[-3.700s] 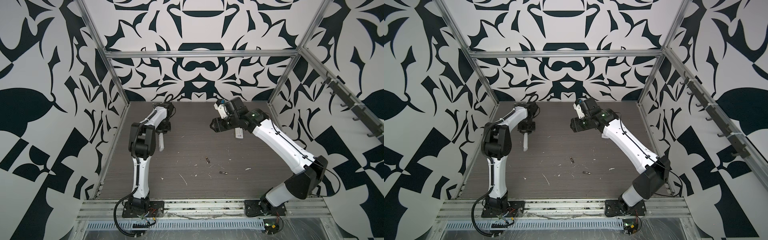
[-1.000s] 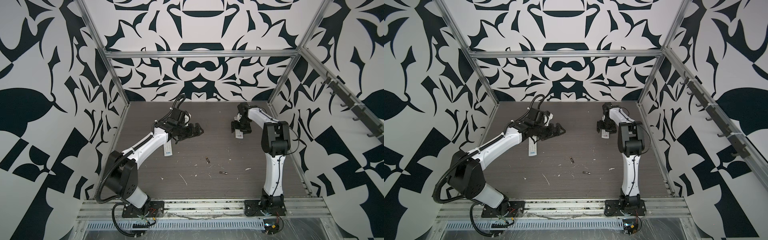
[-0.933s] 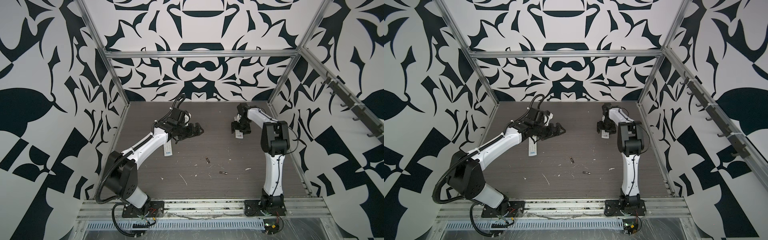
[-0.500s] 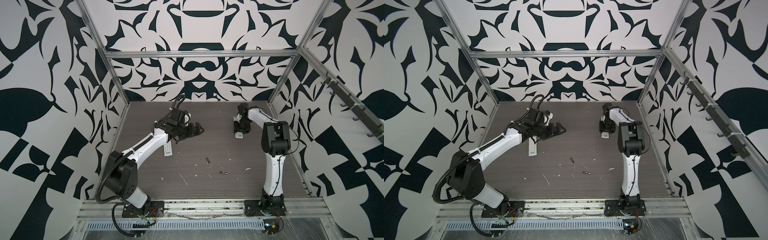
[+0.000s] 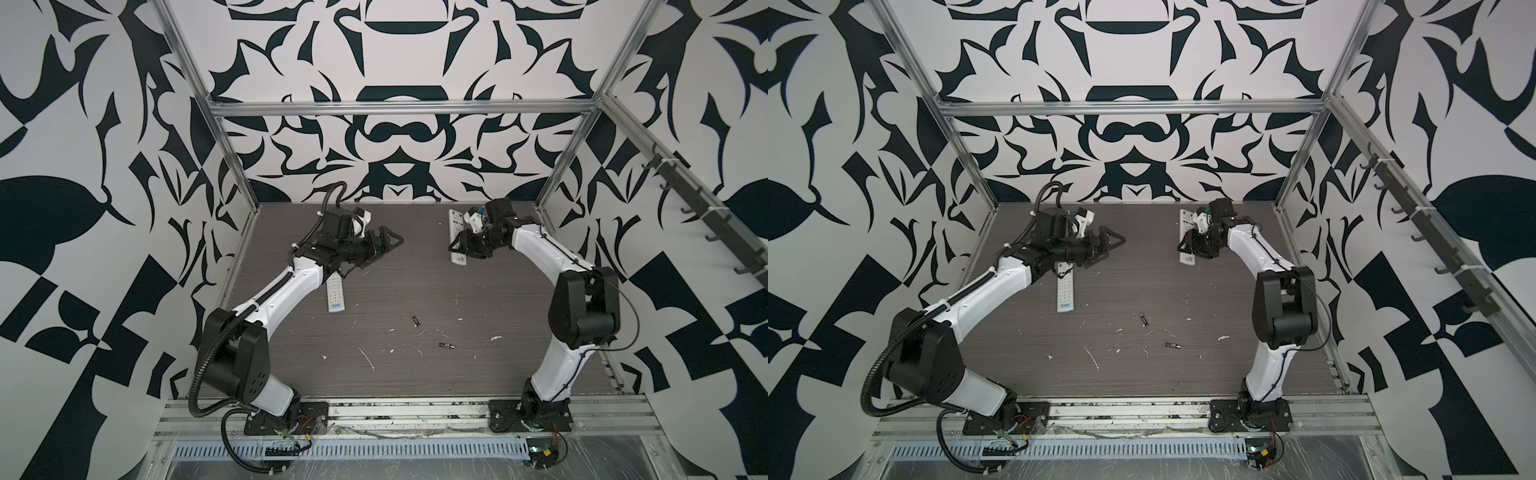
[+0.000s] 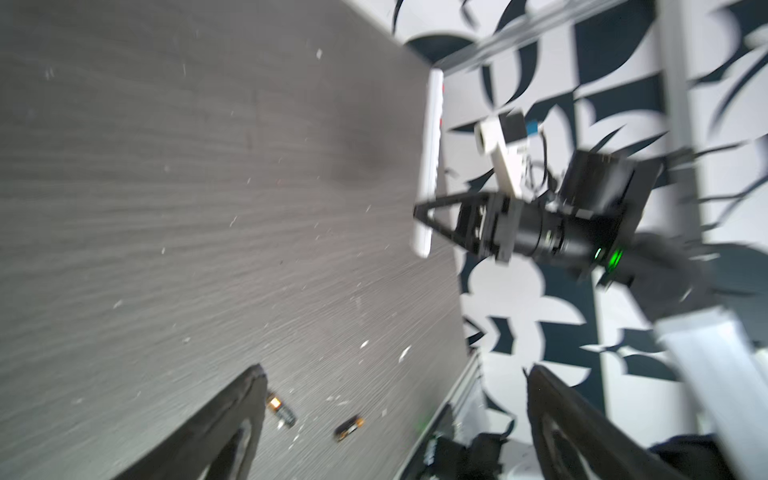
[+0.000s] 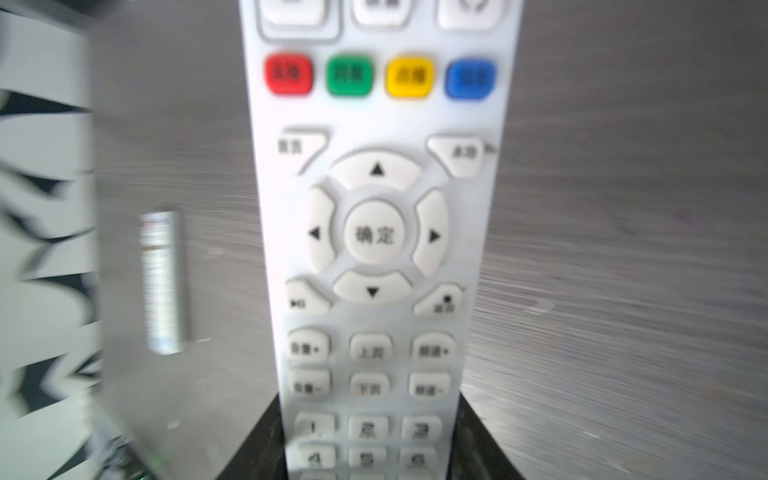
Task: Load the batteries into the remote control
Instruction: 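Lift the remote toward the left gripper and grasp its end with the left gripper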
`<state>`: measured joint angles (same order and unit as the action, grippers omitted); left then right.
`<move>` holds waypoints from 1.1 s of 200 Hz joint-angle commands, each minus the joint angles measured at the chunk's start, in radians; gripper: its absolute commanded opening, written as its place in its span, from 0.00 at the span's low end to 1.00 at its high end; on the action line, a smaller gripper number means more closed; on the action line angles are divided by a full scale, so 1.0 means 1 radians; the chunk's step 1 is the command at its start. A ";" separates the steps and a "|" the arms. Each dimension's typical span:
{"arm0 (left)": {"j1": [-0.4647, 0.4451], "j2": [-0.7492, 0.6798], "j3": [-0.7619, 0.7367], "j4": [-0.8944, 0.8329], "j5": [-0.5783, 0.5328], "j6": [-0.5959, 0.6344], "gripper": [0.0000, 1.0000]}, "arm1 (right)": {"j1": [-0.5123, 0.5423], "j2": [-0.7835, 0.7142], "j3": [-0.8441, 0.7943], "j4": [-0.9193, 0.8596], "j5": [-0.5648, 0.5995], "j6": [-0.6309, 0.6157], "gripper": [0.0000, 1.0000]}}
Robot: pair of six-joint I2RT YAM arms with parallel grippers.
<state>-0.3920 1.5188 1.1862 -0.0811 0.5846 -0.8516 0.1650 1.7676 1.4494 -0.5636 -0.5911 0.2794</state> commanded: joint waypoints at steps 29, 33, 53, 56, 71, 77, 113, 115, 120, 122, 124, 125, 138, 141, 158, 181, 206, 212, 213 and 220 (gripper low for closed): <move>0.051 -0.033 0.084 0.143 0.192 -0.074 0.99 | 0.120 -0.191 -0.050 0.310 -0.370 0.145 0.10; 0.050 -0.034 0.088 0.152 0.196 -0.074 0.99 | 0.126 -0.193 -0.050 0.329 -0.383 0.165 0.10; 0.050 -0.037 0.099 0.192 0.215 -0.082 0.99 | 0.165 -0.194 -0.034 0.398 -0.446 0.227 0.12; 0.050 -0.036 0.102 0.195 0.217 -0.081 1.00 | 0.173 -0.192 -0.029 0.403 -0.453 0.231 0.12; 0.051 -0.036 0.110 0.217 0.232 -0.081 1.00 | 0.213 -0.186 -0.006 0.431 -0.490 0.255 0.13; 0.049 -0.039 0.109 0.233 0.236 -0.088 0.99 | 0.227 -0.181 0.000 0.442 -0.503 0.266 0.13; 0.041 -0.056 0.114 0.312 0.239 -0.096 1.00 | 0.271 -0.156 0.050 0.441 -0.546 0.282 0.14; 0.041 -0.057 0.114 0.316 0.239 -0.097 1.00 | 0.272 -0.155 0.053 0.443 -0.549 0.283 0.14; 0.040 -0.055 0.117 0.319 0.240 -0.097 1.00 | 0.276 -0.152 0.060 0.444 -0.553 0.288 0.14; 0.039 -0.055 0.120 0.321 0.241 -0.097 1.00 | 0.277 -0.151 0.063 0.446 -0.557 0.291 0.14; 0.038 -0.054 0.122 0.321 0.242 -0.098 0.99 | 0.277 -0.150 0.065 0.447 -0.560 0.292 0.14; 0.039 -0.054 0.122 0.321 0.242 -0.098 1.00 | 0.277 -0.149 0.066 0.448 -0.561 0.294 0.14; 0.037 -0.049 0.127 0.324 0.242 -0.098 0.99 | 0.287 -0.145 0.079 0.453 -0.574 0.303 0.14; 0.036 -0.049 0.127 0.325 0.241 -0.097 1.00 | 0.289 -0.145 0.081 0.453 -0.576 0.303 0.14; 0.035 -0.047 0.125 0.346 0.235 -0.106 0.99 | 0.305 -0.145 0.093 0.452 -0.585 0.305 0.15; 0.035 -0.038 0.131 0.384 0.235 -0.134 0.99 | 0.321 -0.146 0.095 0.451 -0.597 0.314 0.15; 0.036 -0.029 0.138 0.416 0.240 -0.159 0.95 | 0.334 -0.150 0.098 0.452 -0.607 0.319 0.15; 0.036 -0.027 0.140 0.422 0.242 -0.166 0.93 | 0.334 -0.153 0.098 0.451 -0.606 0.319 0.14; 0.036 -0.027 0.140 0.424 0.242 -0.166 0.93 | 0.335 -0.153 0.098 0.451 -0.607 0.319 0.14; 0.035 -0.025 0.142 0.433 0.242 -0.172 0.90 | 0.334 -0.155 0.098 0.452 -0.608 0.320 0.14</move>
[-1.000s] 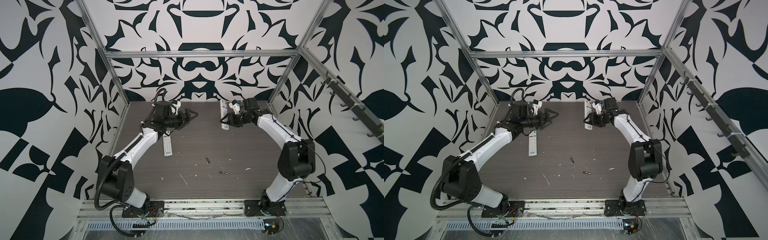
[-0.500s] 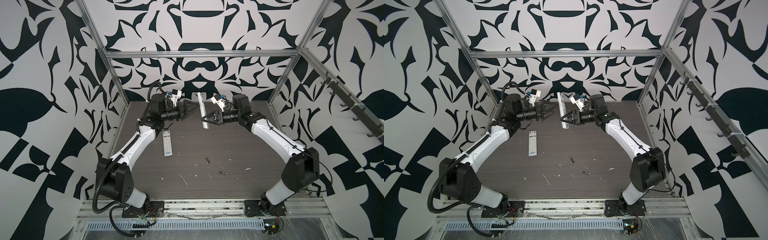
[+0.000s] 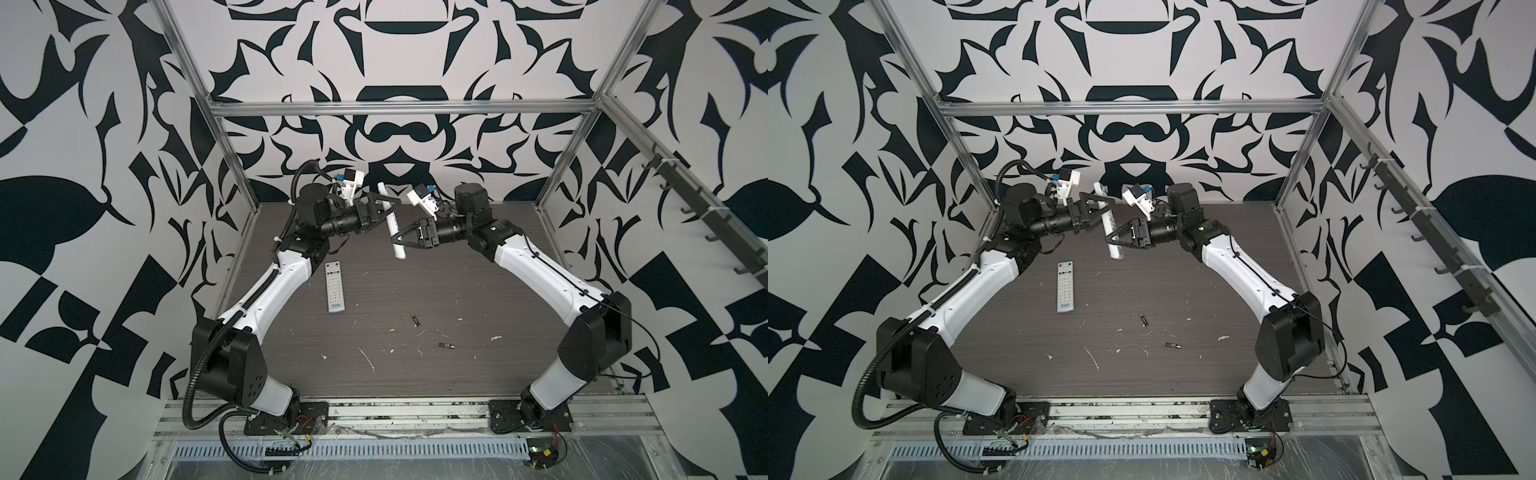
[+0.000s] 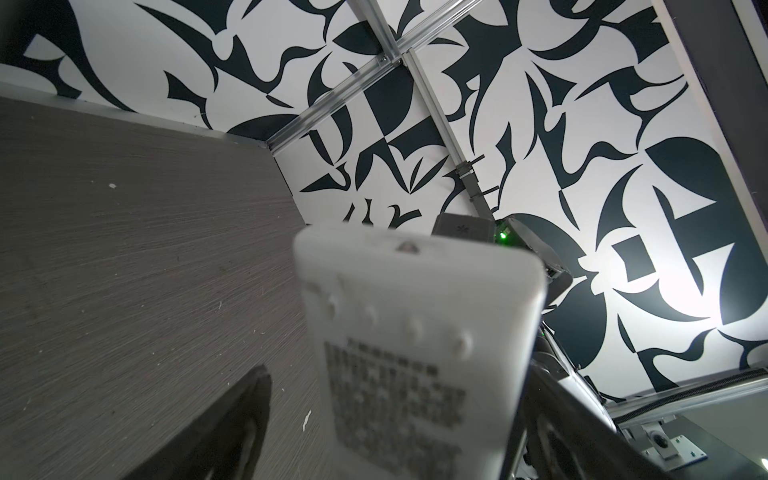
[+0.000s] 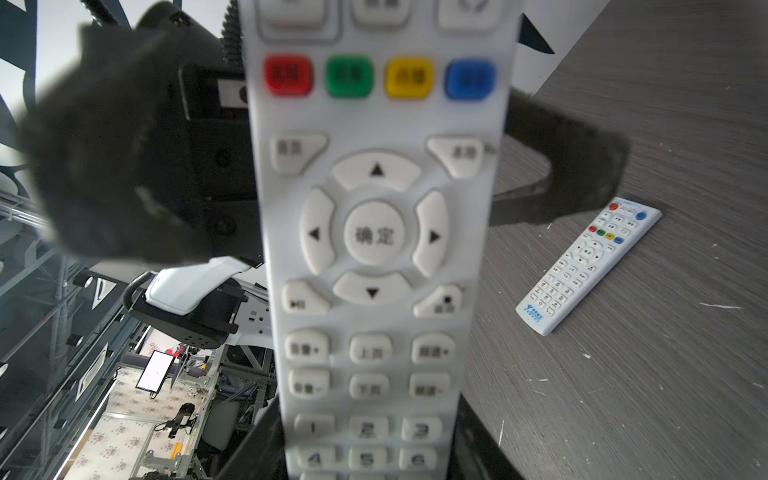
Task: Load the batteries into the remote control
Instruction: 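Lift the remote toward the left gripper and grasp its end with the left gripper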
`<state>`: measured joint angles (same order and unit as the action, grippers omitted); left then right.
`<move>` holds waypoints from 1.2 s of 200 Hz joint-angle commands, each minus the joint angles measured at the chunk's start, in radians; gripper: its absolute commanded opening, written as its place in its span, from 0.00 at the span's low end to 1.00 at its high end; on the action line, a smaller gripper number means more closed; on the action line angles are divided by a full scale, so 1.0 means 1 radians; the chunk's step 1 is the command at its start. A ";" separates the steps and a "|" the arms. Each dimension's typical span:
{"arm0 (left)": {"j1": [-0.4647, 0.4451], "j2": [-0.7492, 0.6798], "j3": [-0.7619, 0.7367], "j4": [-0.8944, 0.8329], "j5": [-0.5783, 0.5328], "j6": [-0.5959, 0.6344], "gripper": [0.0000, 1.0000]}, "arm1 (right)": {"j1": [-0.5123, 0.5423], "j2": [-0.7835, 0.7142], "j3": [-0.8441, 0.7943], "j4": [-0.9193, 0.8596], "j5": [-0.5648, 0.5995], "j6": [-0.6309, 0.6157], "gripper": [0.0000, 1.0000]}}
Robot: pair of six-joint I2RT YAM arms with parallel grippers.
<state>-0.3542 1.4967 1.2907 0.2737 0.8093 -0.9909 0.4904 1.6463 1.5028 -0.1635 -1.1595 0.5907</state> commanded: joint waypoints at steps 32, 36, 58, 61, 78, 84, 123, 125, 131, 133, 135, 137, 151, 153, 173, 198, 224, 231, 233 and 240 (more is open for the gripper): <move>-0.003 -0.004 0.029 0.105 0.020 -0.058 0.77 | 0.010 -0.039 0.043 0.049 -0.035 0.010 0.14; -0.003 -0.005 0.026 0.105 0.021 -0.060 0.75 | 0.011 -0.039 0.043 0.051 -0.037 0.011 0.14; -0.003 -0.010 0.016 0.111 0.018 -0.063 0.62 | 0.011 -0.043 0.045 0.051 -0.043 0.010 0.14; -0.003 -0.010 0.015 0.112 0.019 -0.065 0.60 | 0.011 -0.042 0.046 0.051 -0.045 0.010 0.13; -0.001 -0.010 0.009 0.125 0.014 -0.074 0.47 | 0.010 -0.042 0.046 0.053 -0.048 0.006 0.13; -0.001 -0.010 0.007 0.126 0.011 -0.076 0.43 | 0.011 -0.042 0.046 0.053 -0.049 0.006 0.14; 0.000 -0.013 0.006 0.103 -0.019 -0.085 0.22 | 0.009 -0.056 0.088 -0.095 0.046 -0.108 0.42; 0.000 -0.013 0.006 0.101 -0.020 -0.084 0.21 | 0.011 -0.057 0.094 -0.119 0.058 -0.119 0.44; 0.001 -0.015 0.006 0.094 -0.029 -0.083 0.19 | 0.011 -0.056 0.113 -0.175 0.100 -0.170 0.48; 0.001 -0.016 0.007 0.089 -0.032 -0.083 0.18 | 0.011 -0.057 0.117 -0.198 0.114 -0.185 0.50; 0.001 -0.016 0.007 0.082 -0.035 -0.081 0.17 | 0.010 -0.058 0.121 -0.215 0.125 -0.197 0.51; 0.002 -0.016 0.009 0.076 -0.040 -0.078 0.16 | 0.011 -0.058 0.127 -0.228 0.138 -0.205 0.54; 0.002 -0.018 0.026 -0.003 -0.070 -0.054 0.09 | 0.011 -0.064 0.155 -0.325 0.237 -0.275 0.69; 0.001 -0.019 0.029 -0.014 -0.074 -0.051 0.08 | 0.011 -0.064 0.160 -0.337 0.254 -0.287 0.71; 0.003 -0.024 0.053 -0.113 -0.123 -0.018 0.02 | 0.011 -0.080 0.180 -0.416 0.379 -0.365 0.83; 0.010 -0.029 0.116 -0.312 -0.232 0.024 0.00 | 0.011 -0.106 0.200 -0.481 0.546 -0.432 0.90; 0.018 -0.001 0.255 -0.727 -0.453 0.045 0.00 | 0.070 -0.172 0.198 -0.507 0.807 -0.564 0.91; 0.019 0.017 0.293 -0.842 -0.506 0.035 0.00 | 0.117 -0.188 0.192 -0.510 0.908 -0.630 0.91; 0.020 0.023 0.302 -0.871 -0.517 0.030 0.00 | 0.132 -0.192 0.190 -0.511 0.931 -0.652 0.90; 0.023 0.044 0.326 -0.949 -0.534 0.016 0.00 | 0.179 -0.200 0.185 -0.512 1.012 -0.712 0.90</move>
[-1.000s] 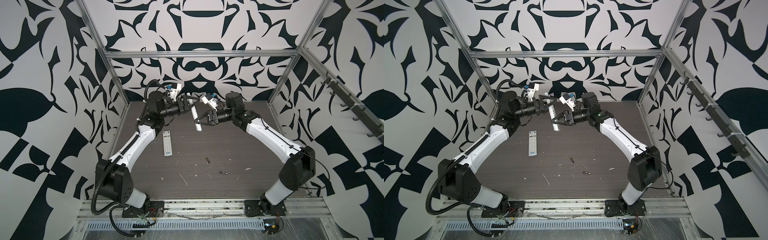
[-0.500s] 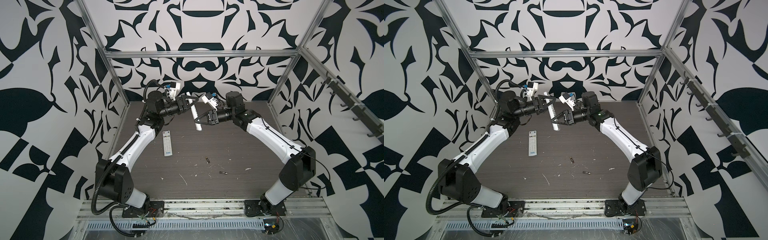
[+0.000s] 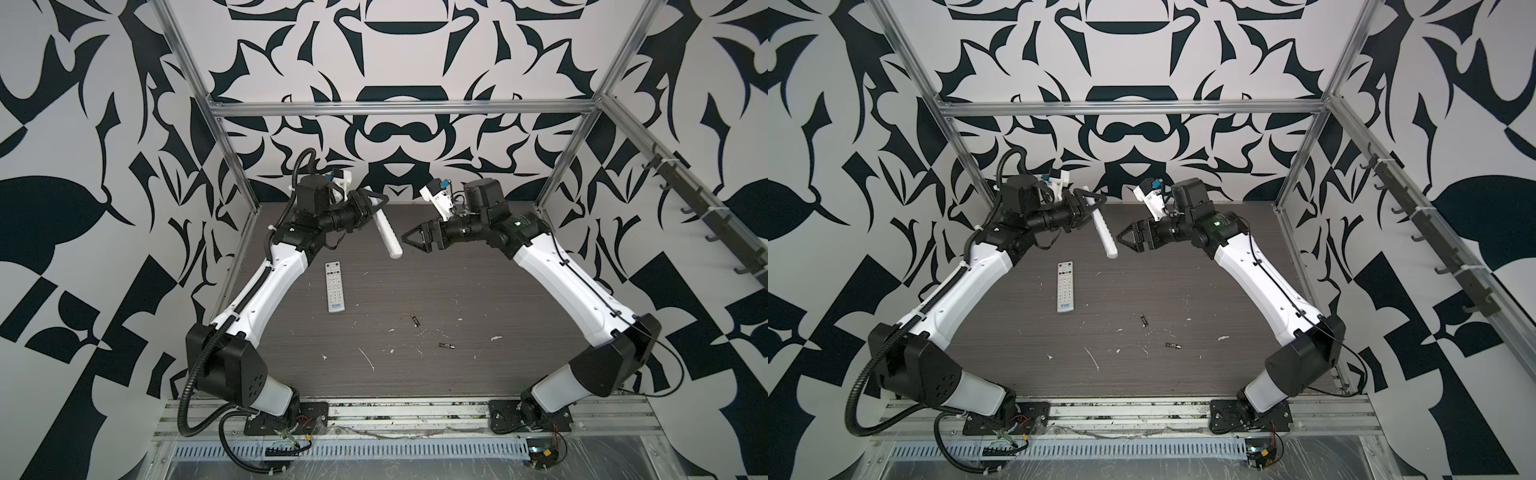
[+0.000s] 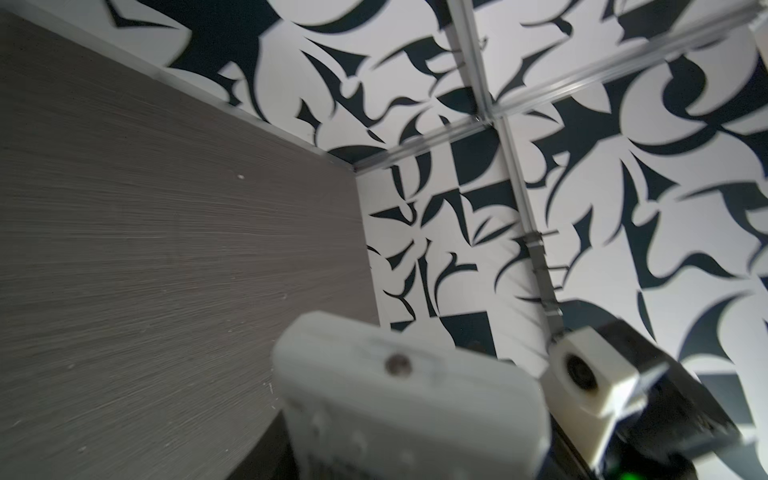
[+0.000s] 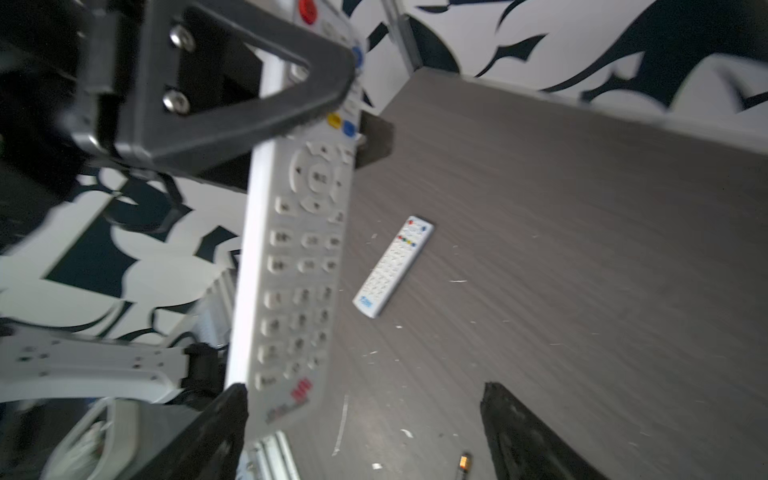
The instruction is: Load the batteries into the remote control
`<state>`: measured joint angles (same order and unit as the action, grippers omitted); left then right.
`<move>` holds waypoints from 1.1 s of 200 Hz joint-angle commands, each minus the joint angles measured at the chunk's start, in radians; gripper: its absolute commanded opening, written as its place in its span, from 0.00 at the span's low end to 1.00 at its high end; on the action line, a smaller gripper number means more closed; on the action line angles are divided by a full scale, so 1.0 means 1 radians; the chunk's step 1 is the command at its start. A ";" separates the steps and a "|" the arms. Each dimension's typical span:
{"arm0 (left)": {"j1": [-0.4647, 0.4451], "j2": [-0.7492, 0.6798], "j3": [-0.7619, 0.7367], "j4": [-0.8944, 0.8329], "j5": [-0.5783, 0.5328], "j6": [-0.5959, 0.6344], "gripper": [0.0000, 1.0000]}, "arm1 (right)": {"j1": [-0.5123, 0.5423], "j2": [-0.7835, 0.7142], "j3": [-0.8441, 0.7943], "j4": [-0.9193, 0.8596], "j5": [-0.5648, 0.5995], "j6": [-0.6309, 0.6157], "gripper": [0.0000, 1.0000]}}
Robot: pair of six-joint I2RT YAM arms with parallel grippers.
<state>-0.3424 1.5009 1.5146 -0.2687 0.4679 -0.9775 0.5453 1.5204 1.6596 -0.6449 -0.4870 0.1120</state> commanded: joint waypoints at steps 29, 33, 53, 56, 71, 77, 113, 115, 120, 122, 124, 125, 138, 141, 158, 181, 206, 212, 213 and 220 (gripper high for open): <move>0.008 0.073 0.105 -0.488 -0.244 -0.074 0.00 | 0.323 -0.089 -0.019 0.031 0.601 -0.429 0.89; 0.007 0.072 0.100 -0.492 -0.254 -0.083 0.00 | 0.344 -0.093 -0.028 0.047 0.637 -0.451 0.89; 0.008 0.060 0.075 -0.498 -0.288 -0.128 0.00 | 0.436 -0.082 -0.062 0.105 0.775 -0.531 0.90; 0.007 0.058 0.072 -0.497 -0.293 -0.135 0.00 | 0.444 -0.079 -0.065 0.109 0.787 -0.537 0.90; 0.008 0.060 0.069 -0.505 -0.299 -0.174 0.00 | 0.472 -0.061 -0.084 0.128 0.815 -0.548 0.90; 0.007 0.064 0.075 -0.514 -0.300 -0.187 0.00 | 0.477 -0.056 -0.097 0.140 0.818 -0.548 0.90; 0.004 0.089 0.102 -0.541 -0.291 -0.237 0.00 | 0.487 -0.009 -0.155 0.219 0.906 -0.579 0.90; 0.003 0.090 0.102 -0.541 -0.291 -0.237 0.00 | 0.486 -0.006 -0.158 0.225 0.910 -0.581 0.90; 0.003 0.090 0.103 -0.541 -0.291 -0.240 0.00 | 0.487 0.000 -0.167 0.240 0.920 -0.594 0.90; 0.003 0.091 0.102 -0.541 -0.291 -0.241 0.00 | 0.487 0.003 -0.169 0.245 0.925 -0.598 0.89; 0.003 0.092 0.101 -0.541 -0.291 -0.243 0.00 | 0.487 0.006 -0.171 0.249 0.929 -0.600 0.89; 0.003 0.092 0.101 -0.541 -0.291 -0.244 0.00 | 0.487 0.008 -0.171 0.251 0.931 -0.602 0.89; 0.003 0.093 0.100 -0.567 -0.291 -0.252 0.00 | 0.487 0.025 -0.174 0.267 0.952 -0.618 0.88; 0.003 0.092 0.100 -0.568 -0.290 -0.252 0.00 | 0.487 0.028 -0.173 0.272 0.958 -0.620 0.88; 0.003 0.093 0.098 -0.572 -0.288 -0.261 0.00 | 0.488 0.041 -0.183 0.298 0.973 -0.632 0.87; 0.003 0.100 0.098 -0.561 -0.268 -0.282 0.00 | 0.499 0.069 -0.187 0.324 1.031 -0.674 0.86; 0.003 0.104 0.094 -0.556 -0.251 -0.300 0.00 | 0.508 0.108 -0.179 0.350 1.098 -0.730 0.83; 0.004 0.102 0.089 -0.553 -0.250 -0.305 0.00 | 0.509 0.117 -0.174 0.350 1.107 -0.741 0.81; 0.004 0.101 0.088 -0.552 -0.250 -0.306 0.00 | 0.509 0.119 -0.173 0.350 1.108 -0.741 0.81; 0.004 0.099 0.080 -0.550 -0.246 -0.311 0.00 | 0.509 0.127 -0.169 0.353 1.122 -0.757 0.78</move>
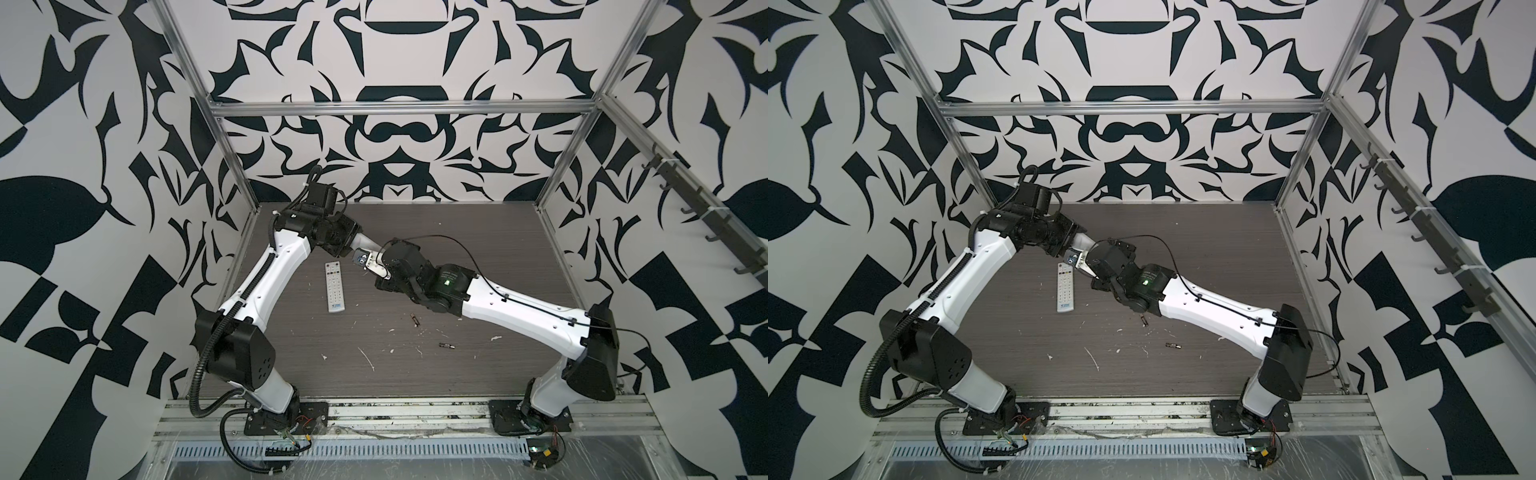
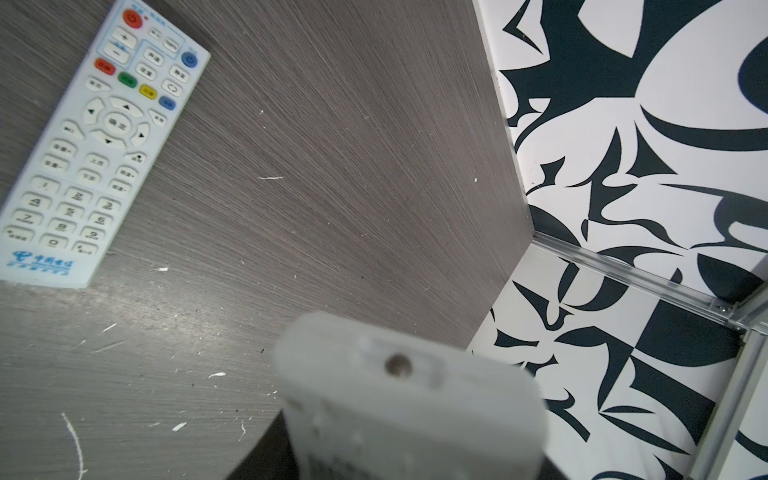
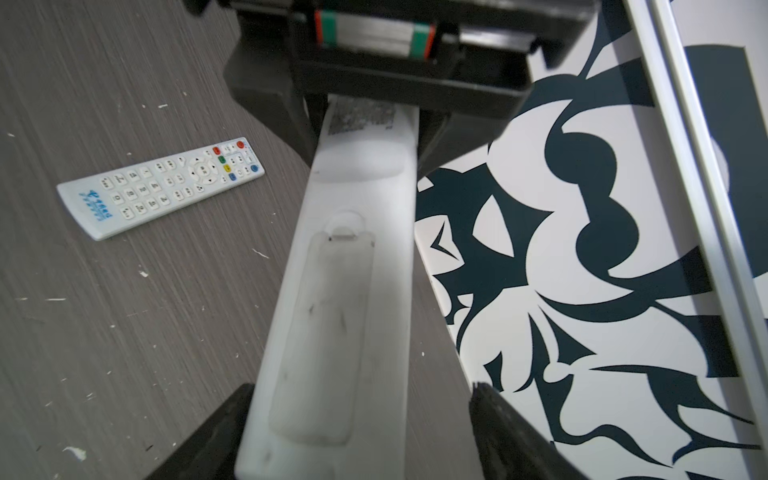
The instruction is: Load the batteries into the remote control
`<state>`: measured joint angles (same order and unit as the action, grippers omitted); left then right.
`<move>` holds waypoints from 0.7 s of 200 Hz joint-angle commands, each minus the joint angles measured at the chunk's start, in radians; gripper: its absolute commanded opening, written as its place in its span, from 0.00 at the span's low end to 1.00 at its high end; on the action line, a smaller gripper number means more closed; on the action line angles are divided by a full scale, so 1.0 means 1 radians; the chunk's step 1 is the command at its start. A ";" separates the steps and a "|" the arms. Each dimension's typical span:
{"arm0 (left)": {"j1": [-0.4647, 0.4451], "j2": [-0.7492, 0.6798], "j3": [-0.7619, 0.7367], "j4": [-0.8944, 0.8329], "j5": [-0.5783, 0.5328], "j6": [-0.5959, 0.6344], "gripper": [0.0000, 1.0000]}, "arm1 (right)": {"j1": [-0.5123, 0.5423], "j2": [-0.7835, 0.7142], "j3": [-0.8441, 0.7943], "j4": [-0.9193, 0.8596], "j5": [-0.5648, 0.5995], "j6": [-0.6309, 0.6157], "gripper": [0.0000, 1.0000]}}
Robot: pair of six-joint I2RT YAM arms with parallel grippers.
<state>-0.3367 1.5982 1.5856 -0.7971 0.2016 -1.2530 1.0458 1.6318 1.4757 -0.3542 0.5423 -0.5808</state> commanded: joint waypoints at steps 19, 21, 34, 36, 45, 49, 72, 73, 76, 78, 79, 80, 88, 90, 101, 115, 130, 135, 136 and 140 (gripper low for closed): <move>-0.002 0.000 -0.007 0.011 0.039 -0.052 0.00 | 0.010 0.032 0.018 0.077 0.123 -0.100 0.69; -0.002 -0.001 -0.008 0.013 0.040 -0.053 0.00 | 0.010 0.034 0.018 0.078 0.123 -0.102 0.69; -0.002 0.003 -0.006 0.020 0.048 -0.056 0.00 | 0.010 0.039 0.014 0.084 0.124 -0.117 0.63; -0.002 0.005 -0.003 0.021 0.048 -0.055 0.00 | 0.010 0.039 0.013 0.084 0.123 -0.118 0.62; -0.002 0.010 0.002 0.024 0.050 -0.056 0.00 | 0.010 0.042 0.011 0.084 0.123 -0.122 0.59; -0.002 0.014 0.006 0.024 0.050 -0.056 0.00 | 0.010 0.042 0.010 0.084 0.123 -0.123 0.57; -0.002 0.022 0.013 0.025 0.053 -0.056 0.00 | 0.010 0.043 0.000 0.084 0.127 -0.128 0.47; -0.002 0.023 0.013 0.025 0.054 -0.056 0.00 | 0.010 0.043 -0.001 0.084 0.126 -0.129 0.47; -0.002 0.024 0.013 0.026 0.054 -0.055 0.00 | 0.010 0.043 -0.001 0.084 0.126 -0.129 0.45; -0.002 0.024 0.013 0.027 0.055 -0.055 0.00 | 0.008 0.043 -0.003 0.084 0.124 -0.129 0.44; -0.002 0.024 0.013 0.027 0.055 -0.055 0.00 | 0.009 0.043 -0.003 0.083 0.124 -0.130 0.44; -0.002 0.025 0.014 0.027 0.055 -0.056 0.00 | 0.009 0.043 -0.003 0.084 0.124 -0.130 0.43; -0.002 0.026 0.012 0.027 0.055 -0.057 0.00 | 0.010 0.045 -0.005 0.085 0.125 -0.134 0.40; -0.002 0.025 0.012 0.028 0.055 -0.057 0.00 | 0.010 0.046 -0.005 0.086 0.126 -0.134 0.38; -0.001 0.026 0.011 0.029 0.055 -0.056 0.00 | 0.010 0.050 -0.006 0.089 0.130 -0.136 0.33; -0.002 0.026 0.011 0.029 0.056 -0.057 0.00 | 0.010 0.051 -0.008 0.093 0.132 -0.139 0.28; -0.002 0.026 0.014 0.032 0.058 -0.056 0.00 | 0.010 0.050 -0.013 0.096 0.137 -0.140 0.22; -0.002 0.026 0.014 0.031 0.058 -0.055 0.00 | 0.010 0.049 -0.015 0.098 0.140 -0.140 0.21; -0.002 0.026 0.014 0.031 0.058 -0.055 0.00 | 0.010 0.048 -0.016 0.098 0.140 -0.139 0.20; -0.002 0.025 0.015 0.032 0.059 -0.055 0.00 | 0.010 0.047 -0.019 0.099 0.145 -0.139 0.18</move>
<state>-0.3367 1.6154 1.5852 -0.7662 0.2512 -1.3056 1.0492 1.6901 1.4704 -0.2924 0.6651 -0.7040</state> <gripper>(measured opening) 0.513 0.518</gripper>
